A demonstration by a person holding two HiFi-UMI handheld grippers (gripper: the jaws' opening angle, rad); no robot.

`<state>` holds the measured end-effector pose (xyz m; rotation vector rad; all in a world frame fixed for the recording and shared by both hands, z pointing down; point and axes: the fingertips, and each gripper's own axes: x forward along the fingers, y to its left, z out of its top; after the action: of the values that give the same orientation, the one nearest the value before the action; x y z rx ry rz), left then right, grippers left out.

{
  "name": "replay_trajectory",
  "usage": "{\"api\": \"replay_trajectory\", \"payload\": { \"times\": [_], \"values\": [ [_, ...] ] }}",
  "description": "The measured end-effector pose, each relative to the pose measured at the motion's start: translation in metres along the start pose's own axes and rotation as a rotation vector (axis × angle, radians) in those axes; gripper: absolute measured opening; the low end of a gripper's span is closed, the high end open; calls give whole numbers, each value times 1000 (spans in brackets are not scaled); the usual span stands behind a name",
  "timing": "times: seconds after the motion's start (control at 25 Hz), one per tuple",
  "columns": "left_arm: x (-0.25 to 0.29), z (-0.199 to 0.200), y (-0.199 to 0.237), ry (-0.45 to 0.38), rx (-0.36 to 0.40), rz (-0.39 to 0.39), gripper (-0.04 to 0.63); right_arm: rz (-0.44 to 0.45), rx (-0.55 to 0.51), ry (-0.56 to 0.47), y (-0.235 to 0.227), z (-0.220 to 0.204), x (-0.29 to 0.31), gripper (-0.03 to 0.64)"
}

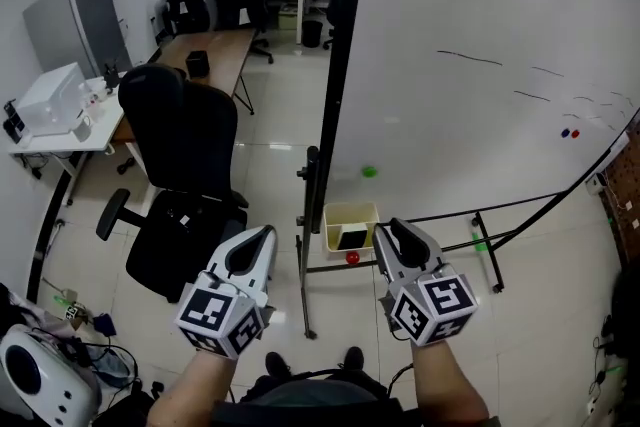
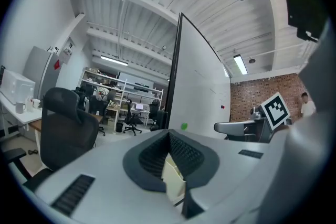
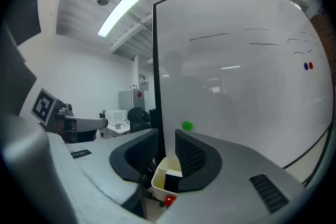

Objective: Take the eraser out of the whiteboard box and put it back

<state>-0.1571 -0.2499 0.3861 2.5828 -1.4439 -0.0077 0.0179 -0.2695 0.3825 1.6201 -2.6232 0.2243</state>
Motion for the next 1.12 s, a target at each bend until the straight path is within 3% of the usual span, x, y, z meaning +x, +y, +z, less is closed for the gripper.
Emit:
{"api": "replay_trajectory", "payload": {
  "times": [0.08, 0.52, 1.12],
  "values": [
    [10, -9, 8, 16, -11, 15, 29, -27, -16, 16, -3, -11, 14, 158],
    [61, -68, 32, 122, -42, 98, 29, -70, -20, 195, -20, -89, 74, 258],
    [85, -151, 46, 266, -84, 180, 30, -129, -9, 309, -24, -156, 89, 291]
  ]
}}
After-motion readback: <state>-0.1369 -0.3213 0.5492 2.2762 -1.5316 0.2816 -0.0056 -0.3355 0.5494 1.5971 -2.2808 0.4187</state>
